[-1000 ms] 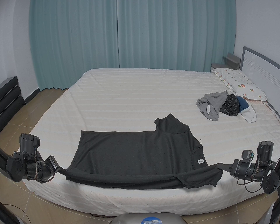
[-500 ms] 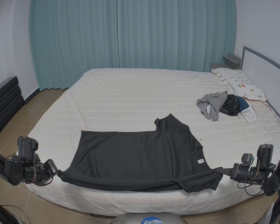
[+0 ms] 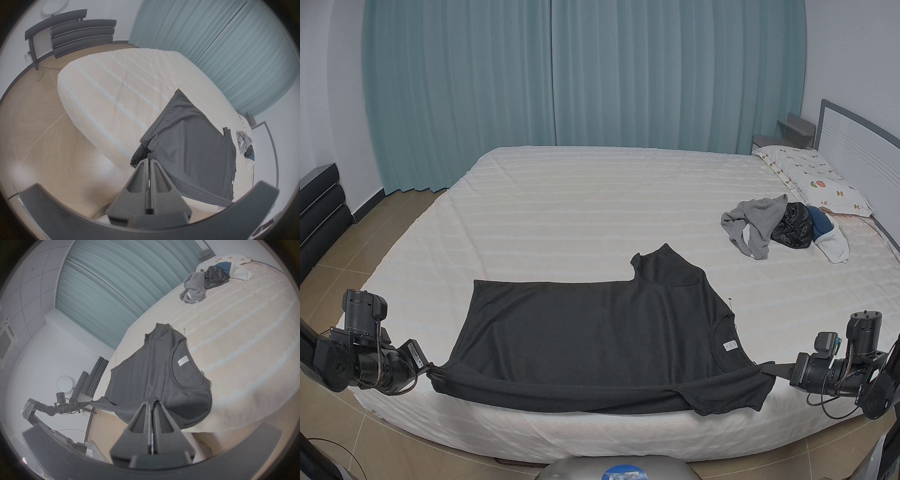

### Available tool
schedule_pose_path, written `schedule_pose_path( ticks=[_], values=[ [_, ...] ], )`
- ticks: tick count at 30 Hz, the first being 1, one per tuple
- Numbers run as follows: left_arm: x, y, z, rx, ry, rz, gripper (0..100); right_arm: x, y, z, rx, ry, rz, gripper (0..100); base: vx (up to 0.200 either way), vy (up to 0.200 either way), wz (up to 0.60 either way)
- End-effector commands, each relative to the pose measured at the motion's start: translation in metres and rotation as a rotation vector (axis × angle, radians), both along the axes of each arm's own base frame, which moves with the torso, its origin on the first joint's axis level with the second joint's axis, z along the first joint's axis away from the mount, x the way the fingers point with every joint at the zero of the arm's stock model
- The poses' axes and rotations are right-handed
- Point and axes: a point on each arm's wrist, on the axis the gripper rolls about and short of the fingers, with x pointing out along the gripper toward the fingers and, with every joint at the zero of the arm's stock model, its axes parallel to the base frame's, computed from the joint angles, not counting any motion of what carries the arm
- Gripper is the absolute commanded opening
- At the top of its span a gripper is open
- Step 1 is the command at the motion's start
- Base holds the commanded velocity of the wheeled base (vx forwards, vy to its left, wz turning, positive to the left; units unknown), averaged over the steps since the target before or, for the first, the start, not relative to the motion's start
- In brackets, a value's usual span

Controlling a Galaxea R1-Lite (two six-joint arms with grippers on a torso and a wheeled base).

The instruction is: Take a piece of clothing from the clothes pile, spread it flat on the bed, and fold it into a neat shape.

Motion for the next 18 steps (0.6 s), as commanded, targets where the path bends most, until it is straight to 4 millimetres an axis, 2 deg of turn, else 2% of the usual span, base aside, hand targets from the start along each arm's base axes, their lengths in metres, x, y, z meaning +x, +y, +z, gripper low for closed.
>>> schedule_pose_path(
  ticks=[1, 8, 18],
  values=[
    [0.023, 0.001, -0.017, 0.005, 0.056, -0.006, 0, 0.017, 0.002, -0.012, -0.004, 0.027, 0.005, 0, 0.0, 0.0, 0.0],
    [0.055, 0.002, -0.024, 0.003, 0.051, 0.0, 0, 0.044, 0.003, -0.023, -0.007, 0.021, 0.0, 0, 0.0, 0.0, 0.0],
    [0.083, 0.001, -0.044, 0.002, 0.081, -0.005, 0, 0.071, 0.004, -0.047, -0.015, 0.051, -0.01, 0, 0.0, 0.0, 0.0]
  ],
)
